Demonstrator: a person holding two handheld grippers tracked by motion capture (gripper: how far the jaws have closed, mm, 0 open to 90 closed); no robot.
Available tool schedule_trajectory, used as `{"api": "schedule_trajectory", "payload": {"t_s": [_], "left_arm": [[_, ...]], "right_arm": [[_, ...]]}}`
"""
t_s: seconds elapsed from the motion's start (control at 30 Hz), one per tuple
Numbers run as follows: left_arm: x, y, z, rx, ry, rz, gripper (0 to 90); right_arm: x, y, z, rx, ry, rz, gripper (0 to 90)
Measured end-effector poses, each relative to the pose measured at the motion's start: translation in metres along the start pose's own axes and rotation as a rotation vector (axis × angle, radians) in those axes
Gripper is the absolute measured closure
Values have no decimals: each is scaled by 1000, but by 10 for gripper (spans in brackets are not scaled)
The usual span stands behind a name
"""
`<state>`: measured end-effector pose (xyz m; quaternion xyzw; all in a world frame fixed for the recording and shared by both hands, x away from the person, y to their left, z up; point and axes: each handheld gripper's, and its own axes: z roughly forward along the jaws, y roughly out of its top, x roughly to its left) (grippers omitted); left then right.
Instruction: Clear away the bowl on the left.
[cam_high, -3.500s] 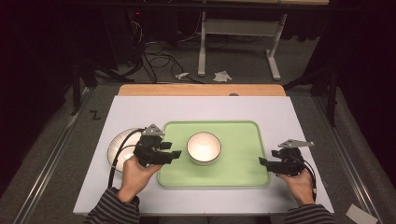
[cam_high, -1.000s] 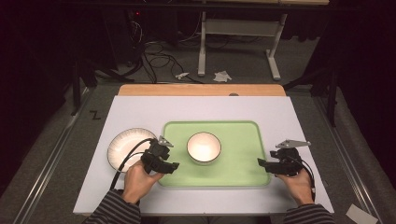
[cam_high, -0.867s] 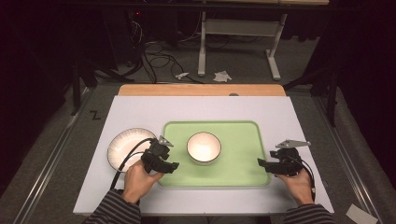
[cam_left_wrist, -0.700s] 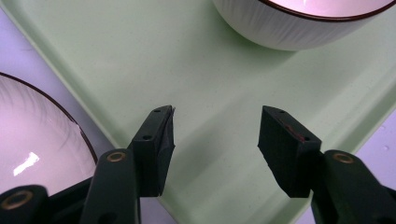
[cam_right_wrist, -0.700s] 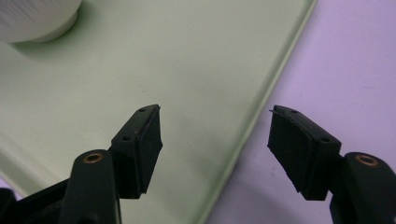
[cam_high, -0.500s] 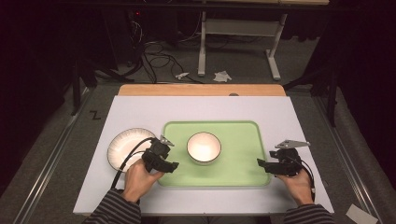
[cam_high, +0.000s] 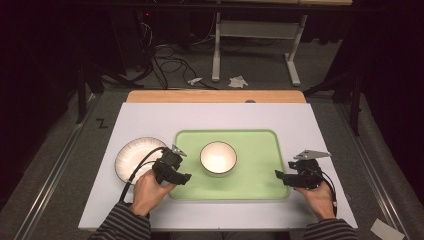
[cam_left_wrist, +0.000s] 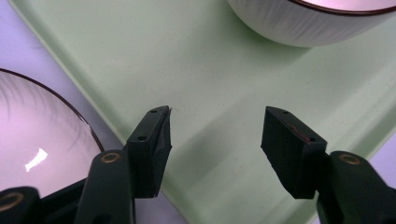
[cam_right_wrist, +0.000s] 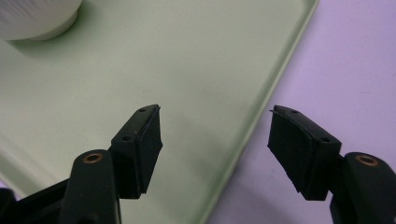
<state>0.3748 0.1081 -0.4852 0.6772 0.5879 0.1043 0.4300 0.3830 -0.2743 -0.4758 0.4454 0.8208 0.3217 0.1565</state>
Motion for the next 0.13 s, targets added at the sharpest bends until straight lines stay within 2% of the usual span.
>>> {"api": "schedule_trajectory", "payload": {"t_s": [0.13], "left_arm": [[1,0,0,3,5,2,425]], "right_arm": [[0,0,0,-2,-2,4,361]]}}
